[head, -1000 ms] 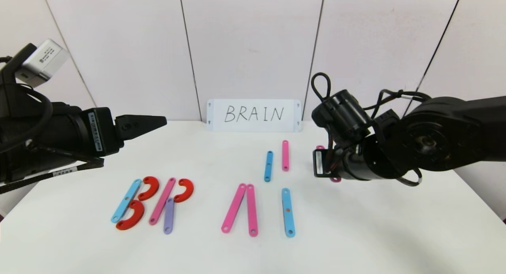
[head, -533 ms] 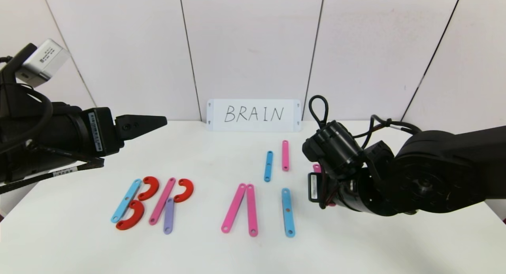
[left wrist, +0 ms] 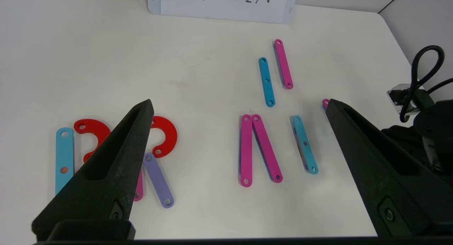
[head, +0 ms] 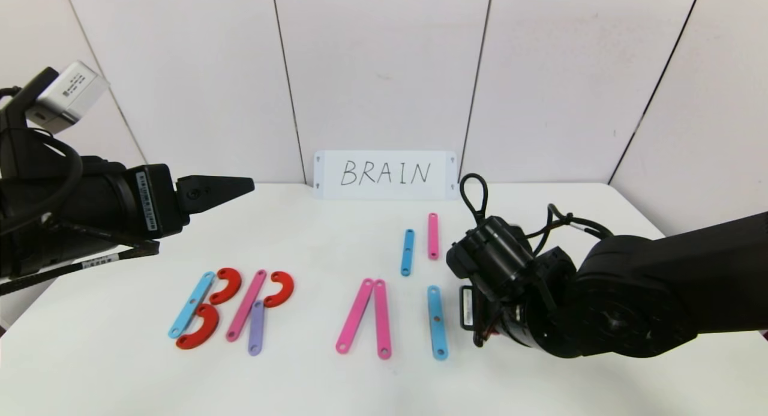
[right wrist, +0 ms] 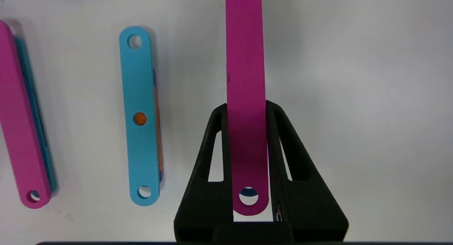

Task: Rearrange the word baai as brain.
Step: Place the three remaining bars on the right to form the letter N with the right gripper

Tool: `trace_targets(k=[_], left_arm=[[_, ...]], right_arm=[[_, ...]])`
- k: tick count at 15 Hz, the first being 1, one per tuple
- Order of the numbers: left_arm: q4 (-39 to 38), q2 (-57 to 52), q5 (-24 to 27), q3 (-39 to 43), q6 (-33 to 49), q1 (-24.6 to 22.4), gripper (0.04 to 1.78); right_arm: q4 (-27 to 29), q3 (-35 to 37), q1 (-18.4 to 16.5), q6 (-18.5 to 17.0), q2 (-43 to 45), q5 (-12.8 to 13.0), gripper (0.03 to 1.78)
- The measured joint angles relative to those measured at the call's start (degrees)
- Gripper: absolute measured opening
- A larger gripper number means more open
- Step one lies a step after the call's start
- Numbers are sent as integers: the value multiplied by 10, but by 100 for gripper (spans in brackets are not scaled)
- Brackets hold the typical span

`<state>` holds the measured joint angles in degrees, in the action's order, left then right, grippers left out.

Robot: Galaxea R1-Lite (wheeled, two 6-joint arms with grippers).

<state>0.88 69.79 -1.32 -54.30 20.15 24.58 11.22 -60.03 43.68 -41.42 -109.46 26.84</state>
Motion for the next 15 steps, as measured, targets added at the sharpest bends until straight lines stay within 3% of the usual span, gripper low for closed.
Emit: trace_targets(k=[15], left_arm=[[0,2,0,0,0,0,170]], right_arm=[[-35,20,15,-4,-47,-1,31]])
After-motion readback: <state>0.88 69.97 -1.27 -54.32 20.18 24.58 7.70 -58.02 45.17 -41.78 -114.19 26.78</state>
